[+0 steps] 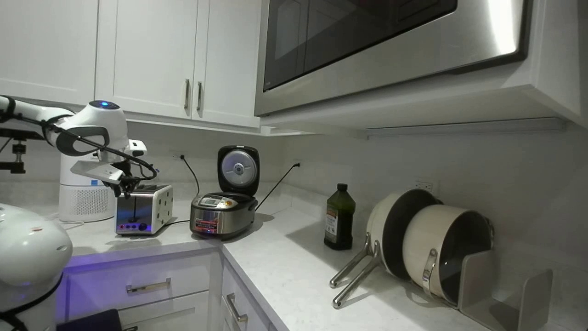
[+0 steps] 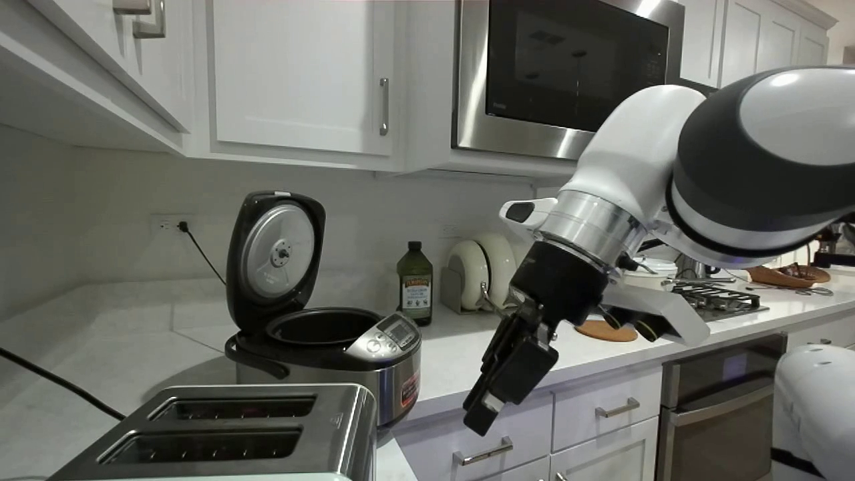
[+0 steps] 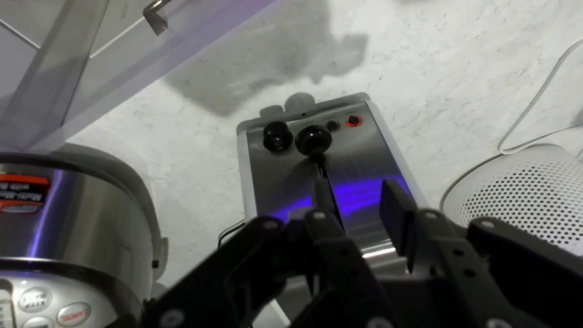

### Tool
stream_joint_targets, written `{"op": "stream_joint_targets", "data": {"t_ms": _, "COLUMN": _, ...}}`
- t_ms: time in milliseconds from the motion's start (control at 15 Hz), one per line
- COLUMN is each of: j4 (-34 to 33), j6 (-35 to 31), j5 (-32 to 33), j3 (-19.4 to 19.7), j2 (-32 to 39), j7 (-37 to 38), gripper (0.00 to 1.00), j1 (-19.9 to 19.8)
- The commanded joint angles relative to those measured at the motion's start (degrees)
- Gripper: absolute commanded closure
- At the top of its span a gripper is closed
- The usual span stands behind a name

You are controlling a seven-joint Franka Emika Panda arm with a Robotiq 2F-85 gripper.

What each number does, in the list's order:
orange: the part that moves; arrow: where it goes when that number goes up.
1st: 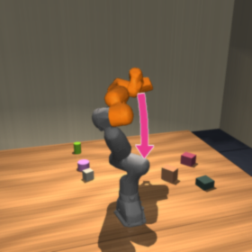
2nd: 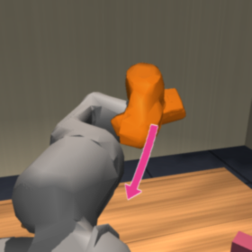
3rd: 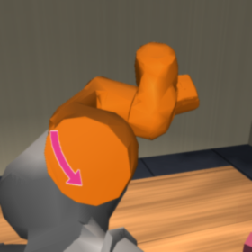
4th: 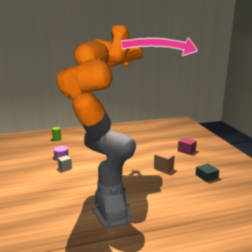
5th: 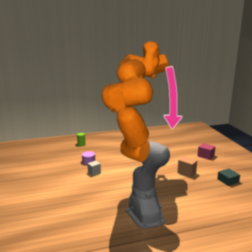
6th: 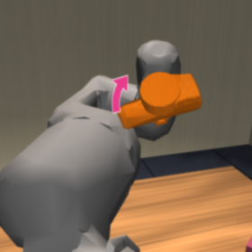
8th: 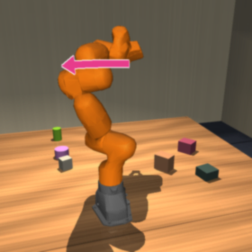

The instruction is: Press the button to release the lever on the toaster upwards

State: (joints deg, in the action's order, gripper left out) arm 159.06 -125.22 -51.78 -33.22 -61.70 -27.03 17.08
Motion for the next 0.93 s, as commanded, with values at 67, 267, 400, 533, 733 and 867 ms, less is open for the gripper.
{"op": "stream_joint_targets", "data": {"t_ms": 67, "j4": 0.0, "j6": 8.3, "j5": -0.1, "j3": -1.7, "j2": -5.4, "j7": -1.9, "gripper": 1.0, "j1": -5.3}}
{"op": "stream_joint_targets", "data": {"t_ms": 267, "j4": 0.0, "j6": 15.2, "j5": -0.2, "j3": -1.4, "j2": -6.4, "j7": -2.2, "gripper": 1.0, "j1": -6.7}}
{"op": "stream_joint_targets", "data": {"t_ms": 400, "j4": 0.1, "j6": 19.2, "j5": -0.5, "j3": -1.6, "j2": -6.5, "j7": -2.6, "gripper": 1.0, "j1": -7.3}}
{"op": "stream_joint_targets", "data": {"t_ms": 533, "j4": 0.1, "j6": 22.4, "j5": -0.9, "j3": -1.8, "j2": -5.9, "j7": -3.6, "gripper": 1.0, "j1": -7.6}}
{"op": "stream_joint_targets", "data": {"t_ms": 733, "j4": 0.3, "j6": 25.5, "j5": -1.6, "j3": -2.8, "j2": -5.3, "j7": -4.8, "gripper": 1.0, "j1": -7.7}}
{"op": "stream_joint_targets", "data": {"t_ms": 867, "j4": 0.3, "j6": 26.9, "j5": -2.3, "j3": -4.1, "j2": -4.6, "j7": -5.0, "gripper": 1.0, "j1": -7.7}}
